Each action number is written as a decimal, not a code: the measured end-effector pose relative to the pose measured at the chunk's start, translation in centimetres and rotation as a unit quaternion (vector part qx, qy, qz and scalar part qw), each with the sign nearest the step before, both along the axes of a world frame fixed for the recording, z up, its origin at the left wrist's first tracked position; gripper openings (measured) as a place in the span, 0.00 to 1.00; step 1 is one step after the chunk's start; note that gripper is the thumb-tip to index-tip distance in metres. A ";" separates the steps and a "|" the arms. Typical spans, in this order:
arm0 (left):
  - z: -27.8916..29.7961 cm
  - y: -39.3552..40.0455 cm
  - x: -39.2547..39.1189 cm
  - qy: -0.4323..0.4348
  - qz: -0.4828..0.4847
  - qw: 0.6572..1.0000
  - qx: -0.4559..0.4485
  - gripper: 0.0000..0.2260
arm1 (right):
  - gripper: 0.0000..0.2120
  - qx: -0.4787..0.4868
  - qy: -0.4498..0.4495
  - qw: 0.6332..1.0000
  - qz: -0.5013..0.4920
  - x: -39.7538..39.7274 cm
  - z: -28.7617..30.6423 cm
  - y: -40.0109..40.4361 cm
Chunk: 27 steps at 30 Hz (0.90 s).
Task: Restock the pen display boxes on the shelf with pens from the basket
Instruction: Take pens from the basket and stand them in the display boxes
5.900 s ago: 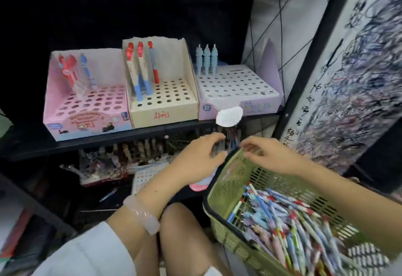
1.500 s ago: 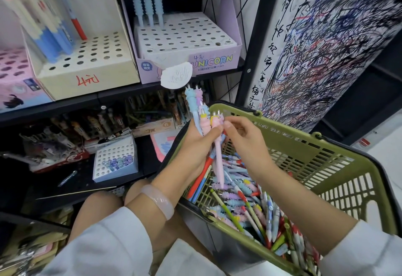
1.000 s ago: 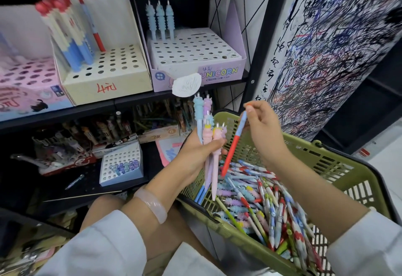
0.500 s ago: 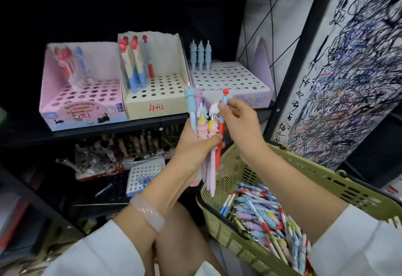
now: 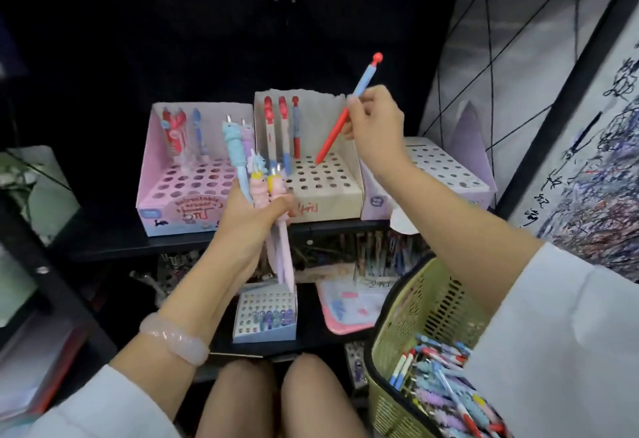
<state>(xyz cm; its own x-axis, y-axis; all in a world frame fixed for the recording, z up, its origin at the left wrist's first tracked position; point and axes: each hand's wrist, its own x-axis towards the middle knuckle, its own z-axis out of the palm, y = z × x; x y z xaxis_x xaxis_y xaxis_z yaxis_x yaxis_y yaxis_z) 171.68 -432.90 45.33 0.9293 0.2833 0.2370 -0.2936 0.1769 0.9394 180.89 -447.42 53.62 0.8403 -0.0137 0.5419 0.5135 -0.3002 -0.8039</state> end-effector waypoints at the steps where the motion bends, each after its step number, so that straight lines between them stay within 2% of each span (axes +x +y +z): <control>1: 0.2 0.6 0.2 -0.005 -0.001 1.000 -0.002 0.13 | 0.07 -0.022 -0.006 1.000 -0.013 1.2 0.3 0.7; 5: 0.5 2.4 0.8 -0.008 -0.007 1.000 -0.021 0.12 | 0.04 -0.144 -0.012 0.989 -0.039 5.0 0.0 3.1; 10: 0.4 3.8 1.5 -0.016 -0.019 0.999 -0.031 0.11 | 0.06 -0.288 0.006 0.955 -0.065 7.8 -1.6 4.7; 16: 0.0 4.0 1.9 -0.020 -0.024 0.999 -0.034 0.12 | 0.06 -0.360 0.071 0.929 -0.050 9.3 -1.9 5.4; 18: -0.2 4.0 1.8 -0.016 -0.029 0.999 -0.035 0.11 | 0.09 -0.387 0.100 0.916 -0.041 9.1 -2.4 5.6; 21: -0.3 4.0 1.7 -0.015 -0.028 0.999 -0.025 0.11 | 0.07 -0.348 0.121 0.927 -0.062 8.4 -3.4 5.3; 24: -0.1 4.0 1.5 -0.019 -0.027 0.999 -0.029 0.11 | 0.07 -0.209 0.028 0.975 -0.074 6.1 -3.1 4.6; 25: 0.0 4.0 1.4 -0.022 -0.028 0.999 -0.028 0.11 | 0.08 -0.164 0.013 0.986 -0.031 4.9 -2.7 4.5; 27: 0.2 3.6 1.3 -0.027 -0.034 0.999 -0.022 0.10 | 0.11 -0.113 0.044 0.987 0.105 2.2 -2.5 4.3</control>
<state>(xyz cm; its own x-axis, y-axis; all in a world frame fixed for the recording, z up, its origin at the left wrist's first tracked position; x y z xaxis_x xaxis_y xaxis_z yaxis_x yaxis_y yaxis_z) 173.02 -429.25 45.50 0.9327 0.2310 0.2769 -0.3302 0.2384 0.9133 183.07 -443.11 51.12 0.8561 0.2785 0.4354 0.5140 -0.3711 -0.7734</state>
